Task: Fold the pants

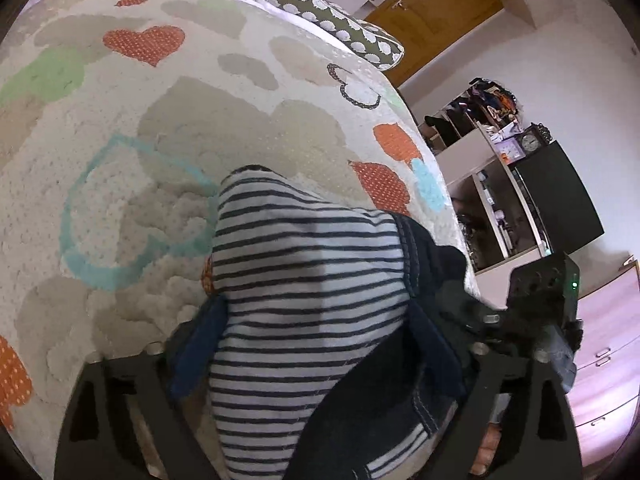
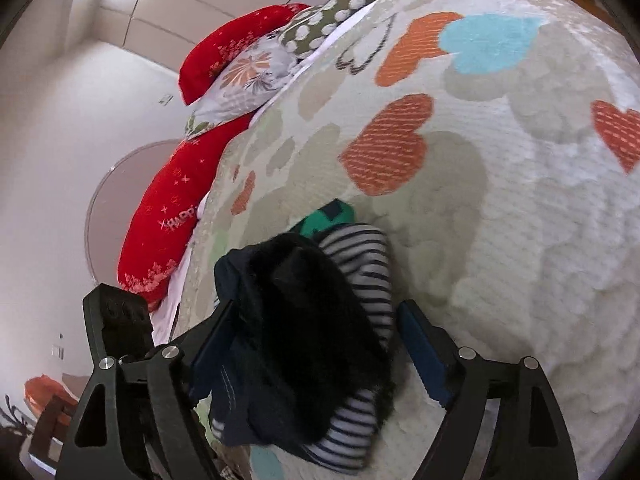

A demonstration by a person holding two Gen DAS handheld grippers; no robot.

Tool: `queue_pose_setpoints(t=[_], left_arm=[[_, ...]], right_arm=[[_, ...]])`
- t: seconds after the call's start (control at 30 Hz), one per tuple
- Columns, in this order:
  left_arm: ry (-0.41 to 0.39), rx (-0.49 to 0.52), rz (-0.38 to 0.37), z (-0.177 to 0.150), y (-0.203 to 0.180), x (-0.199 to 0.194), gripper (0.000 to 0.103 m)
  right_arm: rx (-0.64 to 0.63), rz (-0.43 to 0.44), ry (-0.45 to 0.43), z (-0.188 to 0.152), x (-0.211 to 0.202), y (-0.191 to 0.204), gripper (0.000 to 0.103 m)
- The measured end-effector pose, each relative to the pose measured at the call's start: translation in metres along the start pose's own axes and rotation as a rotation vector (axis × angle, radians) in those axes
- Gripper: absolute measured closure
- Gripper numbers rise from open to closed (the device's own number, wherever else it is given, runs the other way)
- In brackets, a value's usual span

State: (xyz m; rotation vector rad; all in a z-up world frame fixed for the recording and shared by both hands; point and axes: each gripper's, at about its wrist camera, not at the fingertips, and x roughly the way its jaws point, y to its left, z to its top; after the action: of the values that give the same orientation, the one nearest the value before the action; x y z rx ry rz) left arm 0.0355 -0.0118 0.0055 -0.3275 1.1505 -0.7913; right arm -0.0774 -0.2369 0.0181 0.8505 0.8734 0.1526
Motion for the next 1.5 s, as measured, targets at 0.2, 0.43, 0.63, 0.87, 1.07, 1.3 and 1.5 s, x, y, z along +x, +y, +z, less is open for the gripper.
queue_pose_setpoints(t=[0.2,0.43,0.63,0.87,1.07,1.3,1.5], left_arm=[[-0.008,0.05,-0.007,0.003,-0.021,-0.011,0.069],[-0.058,0.051,-0.025,0.026,-0.031,-0.022,0.069],[-0.102,0.1,0.045,0.067,-0.042,-0.022,0.069],[-0.098,0.055,0.211,0.106,-0.02,0.011,0.061],[-0.044,-0.038,0.224,0.096,0.003,0.015,0.059],[-0.136,0.027,0.318,0.061,-0.013,-0.028,0.048],[-0.118,0.02,0.353,0.032,-0.012,-0.027,0.045]], right_arm=[[-0.037,0.002,0.029,0.004,0.005,0.012,0.063],[-0.065,0.023,-0.007,0.024,-0.004,0.028,0.066],[-0.098,0.016,-0.031,0.057,0.001,0.044,0.066],[-0.174,-0.088,-0.041,0.099,0.031,0.054,0.065],[-0.145,-0.298,0.029,0.105,0.072,0.021,0.043],[-0.141,-0.241,-0.138,0.106,0.008,0.033,0.042],[-0.241,-0.15,-0.125,0.081,0.0,0.068,0.048]])
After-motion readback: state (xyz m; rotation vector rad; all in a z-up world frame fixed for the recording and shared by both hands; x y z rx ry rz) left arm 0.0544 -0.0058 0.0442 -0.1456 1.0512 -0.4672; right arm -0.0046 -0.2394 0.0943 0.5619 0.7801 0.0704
